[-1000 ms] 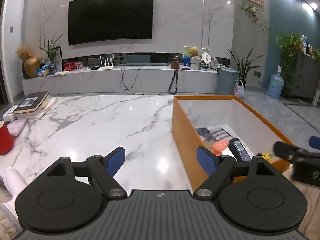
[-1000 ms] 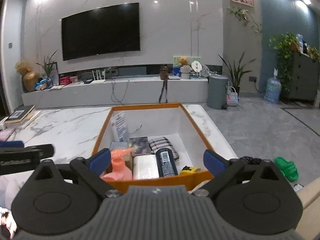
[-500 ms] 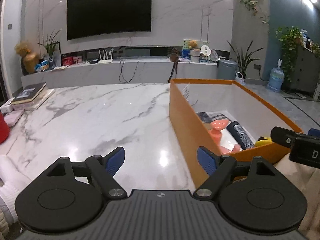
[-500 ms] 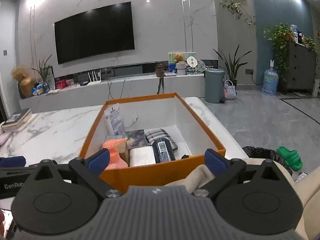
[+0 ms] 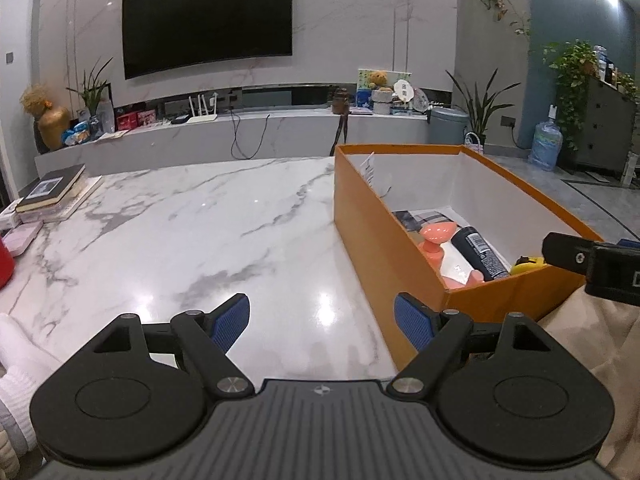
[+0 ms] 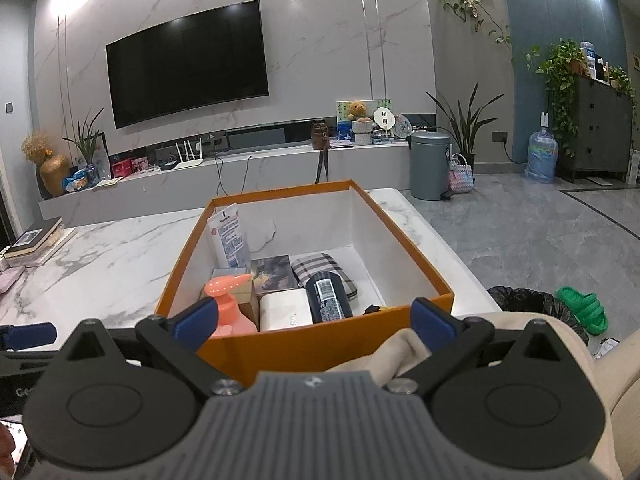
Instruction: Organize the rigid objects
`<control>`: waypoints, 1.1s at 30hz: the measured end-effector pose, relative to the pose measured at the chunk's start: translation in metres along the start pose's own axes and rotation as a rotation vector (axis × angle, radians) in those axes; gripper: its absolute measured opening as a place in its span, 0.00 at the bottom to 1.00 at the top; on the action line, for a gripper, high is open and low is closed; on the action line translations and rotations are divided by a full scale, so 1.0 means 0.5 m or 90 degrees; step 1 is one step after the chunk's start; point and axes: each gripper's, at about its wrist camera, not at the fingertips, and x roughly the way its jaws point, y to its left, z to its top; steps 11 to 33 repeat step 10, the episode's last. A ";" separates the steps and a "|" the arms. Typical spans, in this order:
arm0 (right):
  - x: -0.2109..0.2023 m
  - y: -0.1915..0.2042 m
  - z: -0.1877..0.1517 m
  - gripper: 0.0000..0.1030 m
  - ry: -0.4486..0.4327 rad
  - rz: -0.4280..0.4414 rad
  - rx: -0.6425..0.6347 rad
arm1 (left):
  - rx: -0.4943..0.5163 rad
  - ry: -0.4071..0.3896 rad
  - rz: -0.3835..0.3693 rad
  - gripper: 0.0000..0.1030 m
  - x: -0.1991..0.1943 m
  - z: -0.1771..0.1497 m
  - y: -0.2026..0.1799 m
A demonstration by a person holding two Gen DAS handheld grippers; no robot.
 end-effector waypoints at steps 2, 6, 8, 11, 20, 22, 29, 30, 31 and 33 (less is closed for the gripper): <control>0.000 0.000 0.000 0.97 0.000 0.000 0.000 | 0.005 -0.003 -0.002 0.93 0.000 0.002 -0.001; -0.003 -0.002 -0.001 0.97 0.000 0.000 0.000 | 0.004 -0.003 -0.006 0.93 -0.001 0.003 0.000; -0.003 -0.002 -0.001 0.97 0.001 0.000 0.000 | 0.004 -0.002 -0.007 0.93 0.001 0.004 -0.001; -0.003 -0.002 -0.001 0.97 0.000 0.000 0.000 | 0.005 -0.002 -0.010 0.93 0.001 0.003 -0.002; -0.003 -0.002 -0.001 0.97 0.000 0.000 0.000 | 0.005 -0.002 -0.010 0.93 0.001 0.003 -0.002; -0.003 -0.002 -0.001 0.97 0.000 0.000 0.000 | 0.005 -0.002 -0.010 0.93 0.001 0.003 -0.002; -0.003 -0.002 -0.001 0.97 0.000 0.000 0.000 | 0.005 -0.002 -0.010 0.93 0.001 0.003 -0.002; -0.003 -0.002 -0.001 0.97 0.000 0.000 0.000 | 0.005 -0.002 -0.010 0.93 0.001 0.003 -0.002; -0.003 -0.002 -0.001 0.97 0.000 0.000 0.000 | 0.005 -0.002 -0.010 0.93 0.001 0.003 -0.002; -0.003 -0.002 -0.001 0.97 0.000 0.000 0.000 | 0.005 -0.002 -0.010 0.93 0.001 0.003 -0.002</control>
